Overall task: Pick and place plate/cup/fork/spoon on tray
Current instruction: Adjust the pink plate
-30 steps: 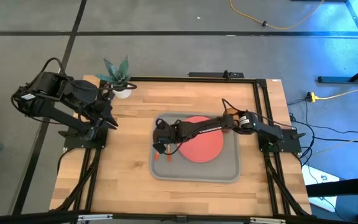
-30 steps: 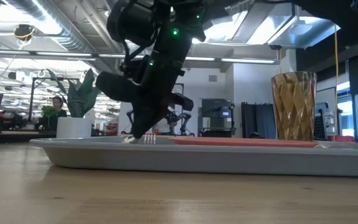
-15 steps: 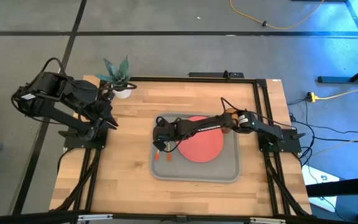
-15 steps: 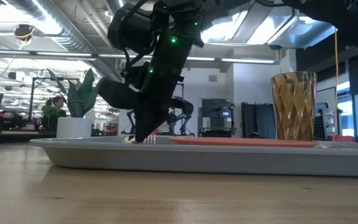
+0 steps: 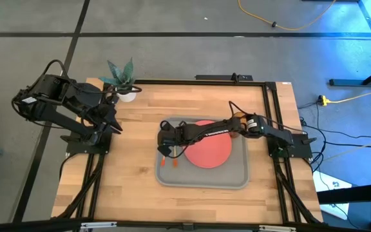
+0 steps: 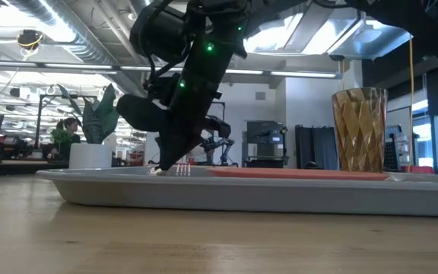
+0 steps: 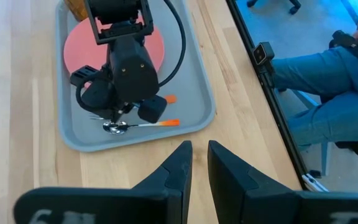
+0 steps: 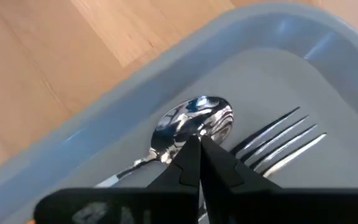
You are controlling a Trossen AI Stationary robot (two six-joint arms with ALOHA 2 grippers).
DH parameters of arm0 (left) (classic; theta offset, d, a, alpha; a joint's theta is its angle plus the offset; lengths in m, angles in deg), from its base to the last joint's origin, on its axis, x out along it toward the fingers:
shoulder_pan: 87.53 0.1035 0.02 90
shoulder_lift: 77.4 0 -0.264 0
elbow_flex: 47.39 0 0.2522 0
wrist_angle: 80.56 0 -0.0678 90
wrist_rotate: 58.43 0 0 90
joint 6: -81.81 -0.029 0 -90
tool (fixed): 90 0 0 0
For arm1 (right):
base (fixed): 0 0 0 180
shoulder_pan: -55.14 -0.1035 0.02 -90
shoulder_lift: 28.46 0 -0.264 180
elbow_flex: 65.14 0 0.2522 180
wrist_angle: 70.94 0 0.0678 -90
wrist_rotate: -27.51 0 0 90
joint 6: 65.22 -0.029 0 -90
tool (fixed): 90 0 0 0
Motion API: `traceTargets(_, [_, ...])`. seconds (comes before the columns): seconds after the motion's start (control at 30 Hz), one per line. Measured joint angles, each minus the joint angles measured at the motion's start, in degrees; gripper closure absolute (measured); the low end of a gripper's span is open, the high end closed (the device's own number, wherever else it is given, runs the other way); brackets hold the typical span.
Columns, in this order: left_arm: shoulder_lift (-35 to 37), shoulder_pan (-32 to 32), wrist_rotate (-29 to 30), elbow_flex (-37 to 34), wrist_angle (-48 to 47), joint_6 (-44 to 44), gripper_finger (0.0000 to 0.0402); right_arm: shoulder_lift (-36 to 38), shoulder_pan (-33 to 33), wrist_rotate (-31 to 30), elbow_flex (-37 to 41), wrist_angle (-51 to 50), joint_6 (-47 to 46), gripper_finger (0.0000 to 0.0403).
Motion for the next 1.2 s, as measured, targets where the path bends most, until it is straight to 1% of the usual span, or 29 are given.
traceTargets(0.23, [0.0, 0.0, 0.0, 0.0, 0.0, 0.0, 0.0356, 1.1, -2.6, -1.3, -4.6, -3.6, 5.9, 0.0397])
traceTargets(0.33, [0.0, 0.0, 0.2, 0.0, 0.0, -0.1, 0.0356, 2.2, -4.4, -5.1, -7.9, -9.2, 8.1, 0.0397])
traceTargets(0.43, [0.0, 0.0, 0.2, -0.4, 0.3, -0.2, 0.0356, 3.4, -6.1, -10.8, -12.0, -18.5, 8.0, 0.0397])
traceTargets(0.53, [0.1, 0.0, 0.8, -1.9, 0.9, -1.3, 0.0356, 4.2, -7.7, -15.3, -16.0, -28.0, 5.8, 0.0397])
traceTargets(0.63, [0.8, 0.0, 1.2, -4.7, 3.2, -1.6, 0.0356, 5.0, -9.3, -18.6, -19.4, -38.1, 1.3, 0.0397])
traceTargets(0.73, [1.5, 0.0, 1.2, -8.5, 6.2, -2.9, 0.0356, 6.8, -11.3, -21.6, -20.4, -46.7, -4.3, 0.0397])
traceTargets(0.8, [1.9, 0.0, 1.2, -10.8, 8.1, -3.2, 0.0356, 8.2, -12.9, -22.4, -20.4, -52.1, -8.4, 0.0397])
traceTargets(0.87, [2.6, 0.0, 1.2, -13.0, 9.8, -3.2, 0.0356, 9.9, -14.7, -23.6, -20.3, -52.3, -10.8, 0.0397])
traceTargets(0.97, [3.1, 0.0, 1.2, -15.7, 14.0, -3.6, 0.0356, 12.8, -17.4, -24.1, -19.5, -51.8, -9.7, 0.0397])
traceTargets(1.03, [3.6, 0.0, 0.8, -17.6, 16.0, -4.4, 0.0356, 14.3, -19.1, -25.6, -19.4, -52.5, -11.3, 0.0397])
traceTargets(1.1, [4.2, 0.0, -0.3, -19.2, 20.3, -4.6, 0.0356, 16.0, -20.6, -26.9, -19.4, -52.4, -11.1, 0.0397])
traceTargets(1.2, [4.8, 0.0, -0.3, -21.7, 23.4, -4.6, 0.0356, 18.3, -22.4, -28.6, -19.4, -52.4, -11.3, 0.0397])
